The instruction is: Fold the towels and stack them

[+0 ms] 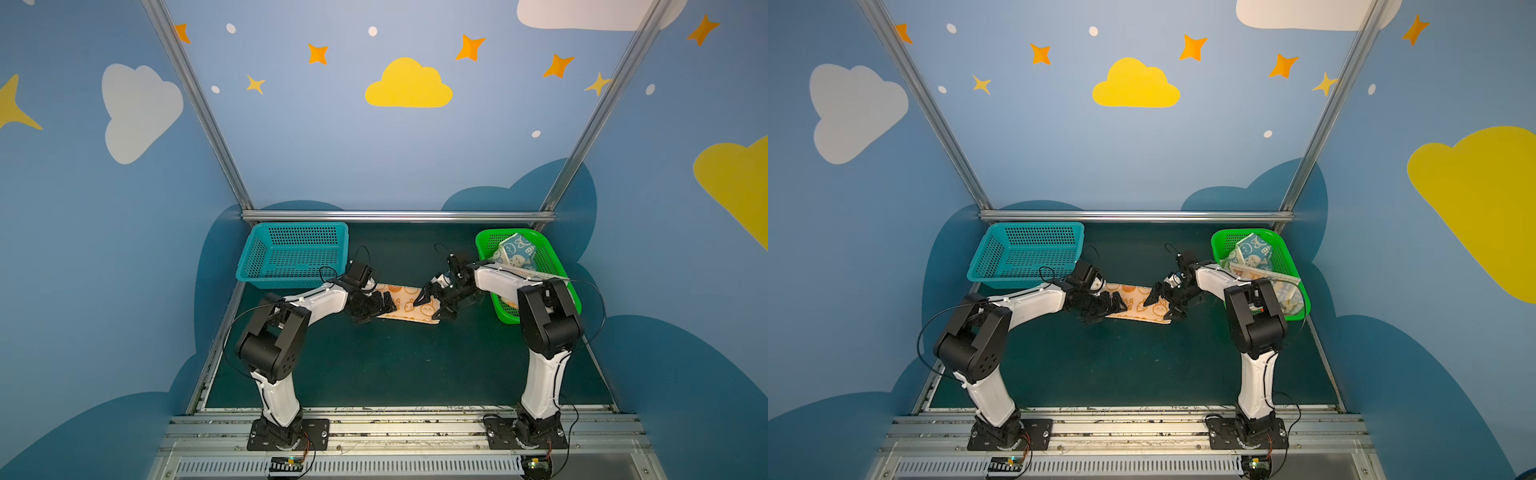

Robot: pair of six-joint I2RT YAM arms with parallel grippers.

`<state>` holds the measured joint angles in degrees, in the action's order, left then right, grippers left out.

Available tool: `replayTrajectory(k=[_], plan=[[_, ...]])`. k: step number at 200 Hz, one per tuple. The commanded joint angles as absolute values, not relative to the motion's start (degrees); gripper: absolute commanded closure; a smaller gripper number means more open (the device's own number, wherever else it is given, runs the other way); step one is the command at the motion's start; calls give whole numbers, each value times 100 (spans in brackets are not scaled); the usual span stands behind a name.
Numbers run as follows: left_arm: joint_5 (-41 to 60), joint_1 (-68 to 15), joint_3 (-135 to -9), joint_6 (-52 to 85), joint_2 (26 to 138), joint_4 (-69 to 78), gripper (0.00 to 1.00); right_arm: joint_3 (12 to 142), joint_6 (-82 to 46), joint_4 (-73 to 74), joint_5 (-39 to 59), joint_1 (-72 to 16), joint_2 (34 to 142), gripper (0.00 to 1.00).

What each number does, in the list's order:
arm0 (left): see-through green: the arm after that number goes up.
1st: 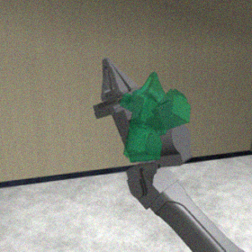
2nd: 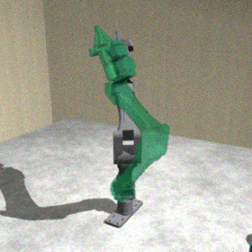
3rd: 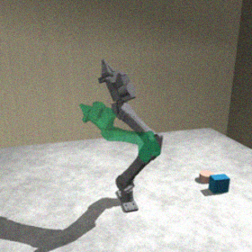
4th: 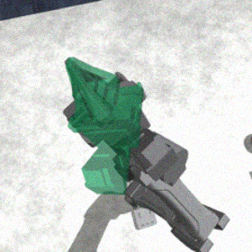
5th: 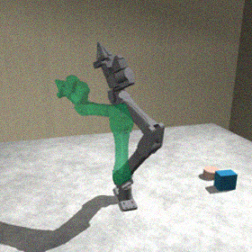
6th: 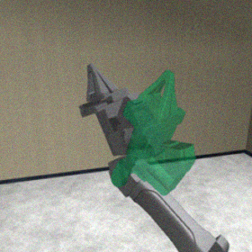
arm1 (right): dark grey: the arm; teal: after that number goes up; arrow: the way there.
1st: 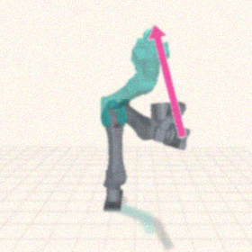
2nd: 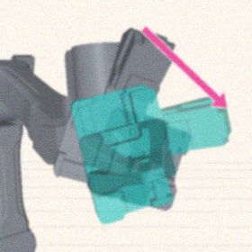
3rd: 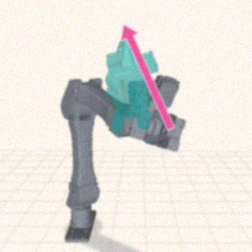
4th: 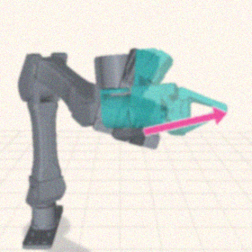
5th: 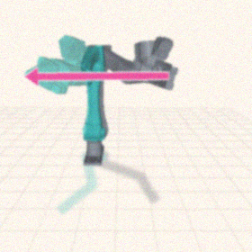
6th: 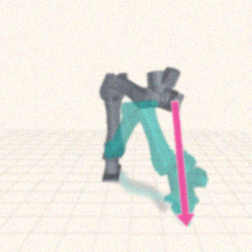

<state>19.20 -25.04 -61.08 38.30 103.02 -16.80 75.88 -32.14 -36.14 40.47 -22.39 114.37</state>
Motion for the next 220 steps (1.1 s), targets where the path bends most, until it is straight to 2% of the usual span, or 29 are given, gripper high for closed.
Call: replayTrajectory(k=[1,32,65,111,136,171,220], plan=[[2056,-2514,-5816,3946,10281,-1388,0,7614,-3037,-3883,3695,-2141,11639,11],[1984,-2582,-5561,3952,10138,-1334,0,7482,-2936,-3928,3665,-1959,11798,11],[1772,-2646,-6069,3665,9706,-2005,0,7727,-2725,-4295,3357,-1921,11715,11],[1384,-2574,-6798,3192,9028,-2769,0,8084,-2310,-4758,3100,-1882,10882,10],[1433,-2445,-7036,3047,9391,-2907,0,8350,-2238,-5062,2549,-1859,10713,9],[1547,-2431,-7599,2668,10277,-3331,0,8636,-2164,-5274,2253,-1828,10939,9],[1503,-2368,-7927,2533,10914,-3391,0,8763,-2135,-5224,2187,-1830,11371,9]])
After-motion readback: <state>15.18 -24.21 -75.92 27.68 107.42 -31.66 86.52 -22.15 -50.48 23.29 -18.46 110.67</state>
